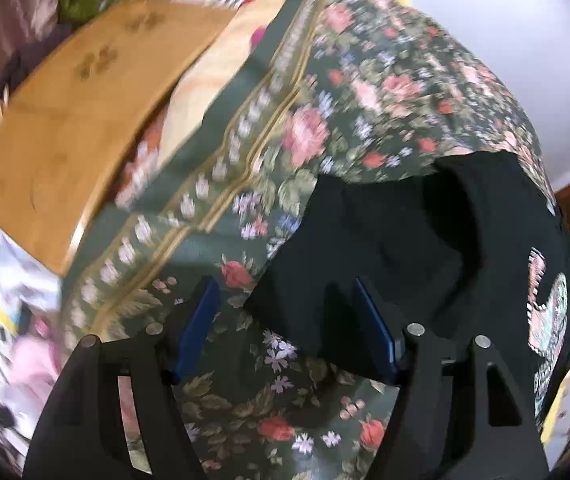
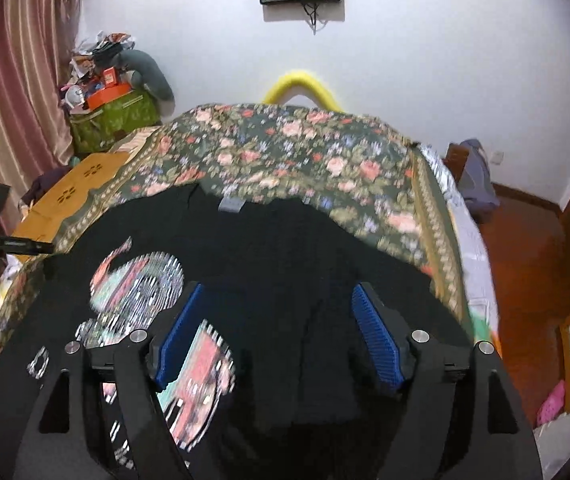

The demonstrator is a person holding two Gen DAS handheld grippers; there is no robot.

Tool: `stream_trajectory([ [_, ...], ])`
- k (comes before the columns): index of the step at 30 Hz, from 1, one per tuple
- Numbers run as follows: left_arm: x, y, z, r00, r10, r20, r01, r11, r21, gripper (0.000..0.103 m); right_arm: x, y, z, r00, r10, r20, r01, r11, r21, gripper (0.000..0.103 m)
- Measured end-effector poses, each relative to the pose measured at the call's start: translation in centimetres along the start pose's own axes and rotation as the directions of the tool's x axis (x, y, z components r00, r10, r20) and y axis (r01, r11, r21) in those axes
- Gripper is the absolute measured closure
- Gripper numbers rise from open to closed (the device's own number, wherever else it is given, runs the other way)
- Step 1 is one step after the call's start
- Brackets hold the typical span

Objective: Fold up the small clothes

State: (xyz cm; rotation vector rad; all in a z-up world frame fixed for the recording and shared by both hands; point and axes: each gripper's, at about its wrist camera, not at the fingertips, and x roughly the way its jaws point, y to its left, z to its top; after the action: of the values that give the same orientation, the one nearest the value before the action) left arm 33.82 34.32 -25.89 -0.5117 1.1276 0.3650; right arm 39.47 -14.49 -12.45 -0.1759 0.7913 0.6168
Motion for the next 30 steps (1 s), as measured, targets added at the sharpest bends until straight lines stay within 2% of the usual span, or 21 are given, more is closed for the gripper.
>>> stream_trajectory([
  [3,1.6,0.4,0.0,0.999,-0.024,-0.03,0.023,0.999,-0.035,0.038,0.2,0.2,-1.3,1.0,-0.003,-0.026,0.003,1.0,-0.002,0.03],
  [5,1.9,-0.1,-0.1,1.0,-0.009,-0.022,0.008,1.0,-0.011,0.054,0.5,0.1,-2.0,0.999,-0.01,-0.042,0.01,1.0,0.003,0.03],
  [6,2.0,-0.5,-0.3,1.0,0.017,-0.015,-0.017,1.0,0.017,0.068,0.5,0.1,-2.3,0.999,-0.009,-0.044,0.01,1.0,0.01,0.03],
  [7,2.1,-0.7,-0.5,1.0,0.021,-0.014,-0.021,0.999,0.039,0.075,0.5,0.0,-2.7,0.999,-0.003,-0.049,0.004,1.0,0.024,0.03],
  [9,1.8,-1.2,-0.9,1.0,0.031,-0.001,-0.031,0.996,0.082,0.084,0.7,-0.2,-3.1,0.998,0.012,-0.057,-0.009,0.999,0.054,0.03],
  [13,0.1,-1.3,-0.5,0.998,0.047,0.033,-0.05,0.995,0.09,0.1,0.5,-0.2,-3.7,0.998,0.033,-0.062,-0.027,0.995,0.092,0.03],
  [15,-2.1,-1.9,-0.2,0.993,0.078,0.094,-0.087,0.99,0.107,0.1,0.2,0.1,-3.8,0.998,0.036,-0.057,-0.031,0.996,0.089,0.03],
  [18,-5.4,-3.1,0.3,0.985,0.066,0.162,-0.089,0.986,0.138,0.101,-0.5,0.3,-4.0,0.998,0.048,-0.046,-0.044,0.995,0.086,0.03],
  [21,-9.1,-5.4,0.5,0.975,0.007,0.22,-0.045,0.984,0.17,0.101,-1.1,0.5,-4.1,0.998,0.057,-0.032,-0.054,0.995,0.083,0.03],
  [24,-12.6,-9.0,0.3,0.956,-0.07,0.285,0.003,0.974,0.228,0.101,-1.6,0.6,-4.1,0.998,0.068,-0.02,-0.065,0.993,0.093,0.03],
  [27,-15.0,-13.4,-0.4,0.938,-0.145,0.314,0.038,0.946,0.322,0.101,-2.2,0.9,-4.2,0.997,0.082,-0.012,-0.081,0.991,0.102,0.03],
  [30,-15.0,-17.9,-2.1,0.936,-0.179,0.301,0.035,0.903,0.428,0.1,-2.6,1.1,-4.3,0.996,0.088,-0.007,-0.087,0.992,0.09,0.03],
])
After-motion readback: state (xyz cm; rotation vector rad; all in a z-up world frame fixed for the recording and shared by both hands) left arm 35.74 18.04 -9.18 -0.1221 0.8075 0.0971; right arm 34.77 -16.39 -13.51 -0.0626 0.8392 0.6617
